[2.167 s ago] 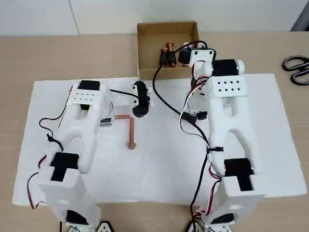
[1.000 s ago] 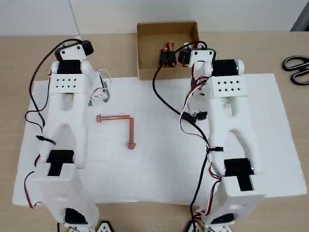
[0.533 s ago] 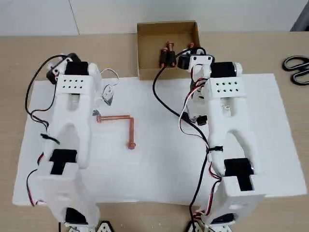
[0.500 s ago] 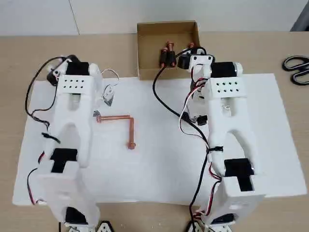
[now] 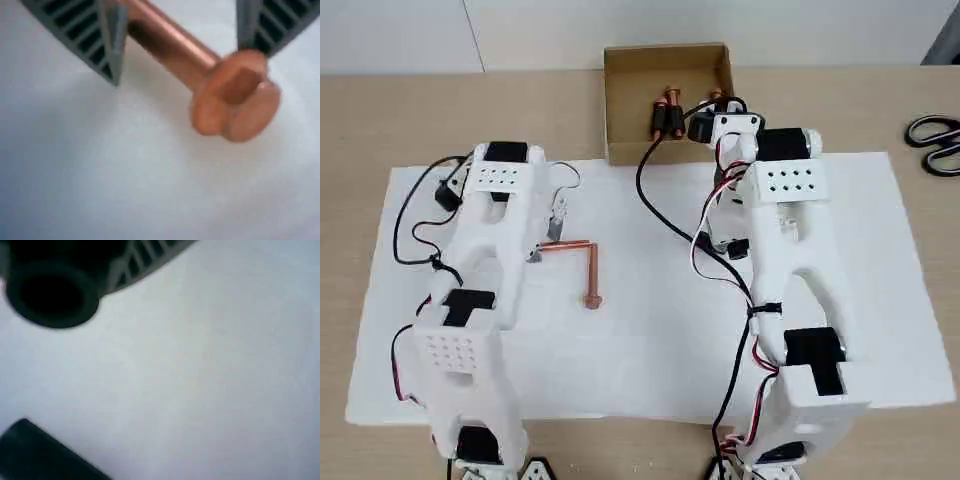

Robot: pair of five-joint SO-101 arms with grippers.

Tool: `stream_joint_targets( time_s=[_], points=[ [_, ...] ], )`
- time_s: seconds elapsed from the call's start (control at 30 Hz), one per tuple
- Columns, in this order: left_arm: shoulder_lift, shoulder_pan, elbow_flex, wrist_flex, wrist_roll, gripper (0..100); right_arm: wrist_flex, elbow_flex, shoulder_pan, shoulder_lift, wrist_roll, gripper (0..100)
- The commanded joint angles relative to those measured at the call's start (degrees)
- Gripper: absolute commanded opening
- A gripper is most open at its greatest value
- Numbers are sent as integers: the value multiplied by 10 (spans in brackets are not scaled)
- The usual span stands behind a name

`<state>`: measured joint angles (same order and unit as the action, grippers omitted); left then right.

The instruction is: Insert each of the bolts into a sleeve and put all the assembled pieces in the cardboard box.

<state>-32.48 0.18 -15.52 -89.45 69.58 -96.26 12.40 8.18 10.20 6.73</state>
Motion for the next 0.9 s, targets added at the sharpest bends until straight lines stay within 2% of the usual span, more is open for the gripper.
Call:
stream_joint_targets(
  time_s=[0.0,0.2,0.37,0.63,0.73,0.87],
  points=[
    [-10,-2,-3,22,4,145,-3,3,-1,-39,-2,4],
    [-32,-2,-3,40,12,130,-3,3,-1,-39,-2,4],
    [-28,-2,-4,60,35,10,-3,3,-1,-39,-2,4],
    [-28,-2,-71,43,25,7,-3,3,-1,-39,-2,4],
    [-28,4,-136,-9,-69,8,-2,3,-1,-39,-2,4],
    [-32,6,-223,-87,-307,8,-2,3,-1,-39,-2,4]
  ],
)
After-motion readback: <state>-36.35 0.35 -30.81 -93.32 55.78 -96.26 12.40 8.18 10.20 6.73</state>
